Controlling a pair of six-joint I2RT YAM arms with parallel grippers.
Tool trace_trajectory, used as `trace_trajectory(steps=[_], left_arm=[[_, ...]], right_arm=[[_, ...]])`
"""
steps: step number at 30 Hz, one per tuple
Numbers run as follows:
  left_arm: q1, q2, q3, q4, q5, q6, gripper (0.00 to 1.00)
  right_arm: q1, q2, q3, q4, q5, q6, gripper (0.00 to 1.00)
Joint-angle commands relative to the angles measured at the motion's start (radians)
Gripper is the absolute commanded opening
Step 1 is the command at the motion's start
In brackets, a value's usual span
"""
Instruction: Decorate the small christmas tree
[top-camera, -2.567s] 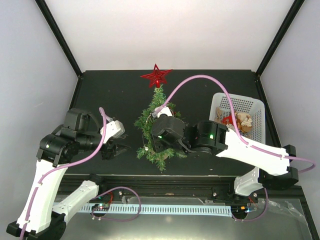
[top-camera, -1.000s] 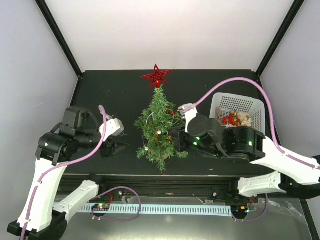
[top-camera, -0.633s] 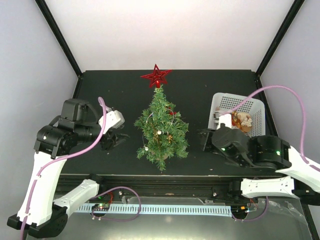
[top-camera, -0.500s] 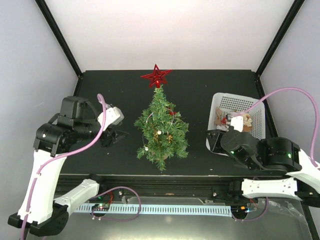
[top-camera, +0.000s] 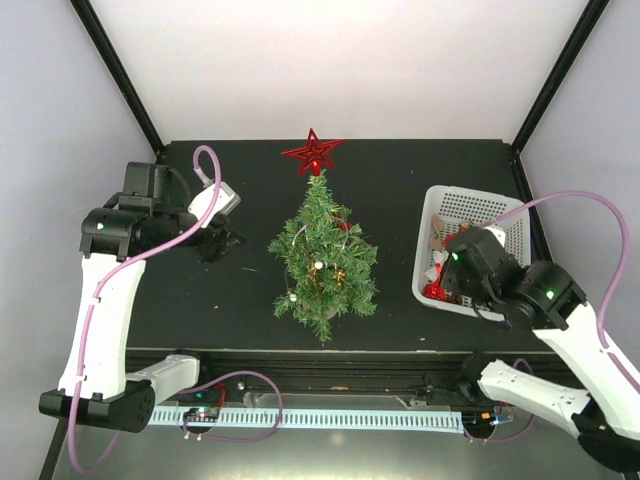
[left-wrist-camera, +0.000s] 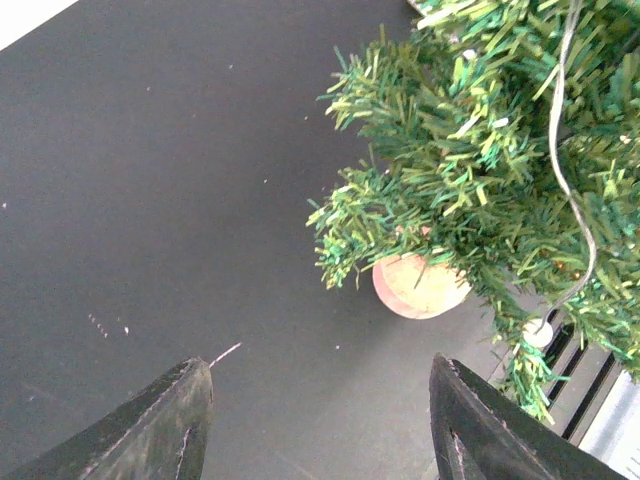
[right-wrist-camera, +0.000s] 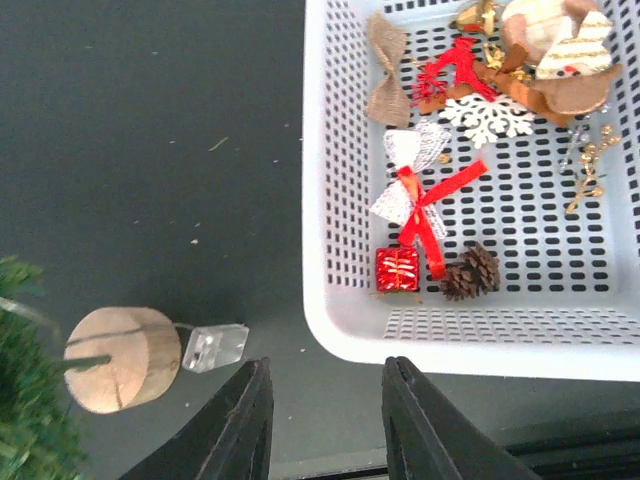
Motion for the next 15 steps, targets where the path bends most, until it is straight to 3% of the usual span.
trace_trajectory(steps=[1,8,15], left_arm=[[0.008,0.009,-0.032,0.072,0.071,-0.012,0.60],[0.007,0.045,-0.157,0.261,0.155,-0.040,0.60],[0.007,0.085,-0.143,0.363,0.173,-0.078,0.60]], right_arm=[[-0.163,0.083,-0.013,0.089,-0.153,-0.163,0.33],[-0.572,0.212,-0.032,0.167,-0.397,-0.250,0.38],[-0.768,0.356,-0.056,0.242,-0.443,-0.281,0.38]])
